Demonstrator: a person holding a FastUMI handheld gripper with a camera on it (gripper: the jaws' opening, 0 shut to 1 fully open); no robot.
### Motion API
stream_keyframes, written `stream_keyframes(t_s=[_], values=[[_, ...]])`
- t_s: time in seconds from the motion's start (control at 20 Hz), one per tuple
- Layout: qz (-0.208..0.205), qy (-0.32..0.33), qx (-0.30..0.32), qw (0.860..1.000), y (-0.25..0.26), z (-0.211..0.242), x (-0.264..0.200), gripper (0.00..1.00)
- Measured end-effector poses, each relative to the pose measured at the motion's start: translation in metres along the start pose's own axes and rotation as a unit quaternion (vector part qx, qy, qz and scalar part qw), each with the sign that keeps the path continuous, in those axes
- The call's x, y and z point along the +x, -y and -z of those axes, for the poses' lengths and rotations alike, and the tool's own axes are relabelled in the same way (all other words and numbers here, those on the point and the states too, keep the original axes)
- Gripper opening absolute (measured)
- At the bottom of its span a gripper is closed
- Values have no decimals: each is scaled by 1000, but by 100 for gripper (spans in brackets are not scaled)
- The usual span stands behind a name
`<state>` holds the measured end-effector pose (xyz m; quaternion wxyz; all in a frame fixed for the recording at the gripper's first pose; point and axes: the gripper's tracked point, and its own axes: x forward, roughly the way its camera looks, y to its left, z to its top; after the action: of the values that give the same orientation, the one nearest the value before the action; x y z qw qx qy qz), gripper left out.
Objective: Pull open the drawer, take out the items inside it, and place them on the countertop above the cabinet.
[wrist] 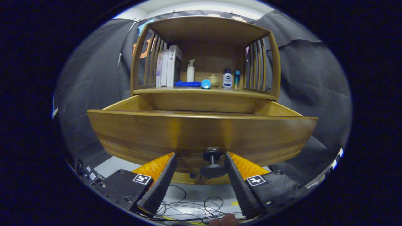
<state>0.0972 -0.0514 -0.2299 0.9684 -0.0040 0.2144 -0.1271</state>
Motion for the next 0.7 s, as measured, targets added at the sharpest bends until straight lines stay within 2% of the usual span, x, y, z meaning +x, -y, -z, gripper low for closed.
stream_keyframes(t_s=[0.7], values=[[-6,36,-15,999,-2,-17,33,99]])
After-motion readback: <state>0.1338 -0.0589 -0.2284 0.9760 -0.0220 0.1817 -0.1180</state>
